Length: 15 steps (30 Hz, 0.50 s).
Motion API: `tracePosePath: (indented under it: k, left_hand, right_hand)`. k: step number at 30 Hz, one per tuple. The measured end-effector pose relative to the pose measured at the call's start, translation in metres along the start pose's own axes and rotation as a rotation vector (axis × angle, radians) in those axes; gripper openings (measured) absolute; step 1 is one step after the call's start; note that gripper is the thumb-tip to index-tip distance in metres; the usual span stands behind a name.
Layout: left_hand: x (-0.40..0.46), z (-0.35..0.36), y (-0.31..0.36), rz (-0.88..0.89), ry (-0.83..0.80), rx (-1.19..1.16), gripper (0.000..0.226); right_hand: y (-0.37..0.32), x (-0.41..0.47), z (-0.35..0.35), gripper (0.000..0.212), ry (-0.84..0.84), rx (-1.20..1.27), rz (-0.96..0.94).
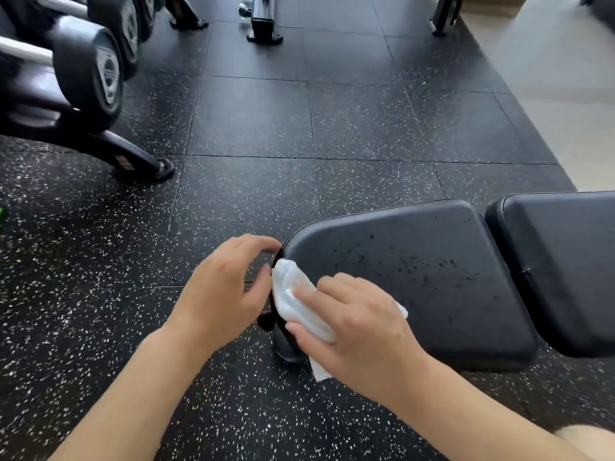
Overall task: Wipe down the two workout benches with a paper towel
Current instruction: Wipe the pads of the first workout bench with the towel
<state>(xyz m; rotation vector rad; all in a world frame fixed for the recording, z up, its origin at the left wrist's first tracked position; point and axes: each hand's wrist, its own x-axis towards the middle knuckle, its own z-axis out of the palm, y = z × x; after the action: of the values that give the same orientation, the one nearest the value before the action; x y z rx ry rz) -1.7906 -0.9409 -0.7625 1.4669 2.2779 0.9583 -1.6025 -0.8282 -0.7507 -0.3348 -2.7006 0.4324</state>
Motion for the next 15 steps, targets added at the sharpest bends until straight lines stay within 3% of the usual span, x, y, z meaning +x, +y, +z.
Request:
tracePosePath:
  k: [5, 7, 10, 15]
  left_hand:
    - [0.001, 0.001, 0.002, 0.023, 0.004, -0.008, 0.032]
    - [0.003, 0.004, 0.003, 0.029, 0.002, -0.017, 0.034]
    - [0.008, 0.011, 0.003, 0.053, 0.004, -0.013, 0.034]
    - [0.017, 0.01, -0.009, 0.038, 0.075, -0.023, 0.027]
  right_hand:
    - [0.033, 0.017, -0.007, 0.023, 0.108, -0.097, 0.007]
    - [0.063, 0.039, -0.016, 0.019, 0.19, -0.157, 0.203]
    - [0.089, 0.057, -0.021, 0.026, 0.164, -0.135, 0.438]
    - [0.022, 0.03, -0.002, 0.03, 0.093, -0.045, 0.159]
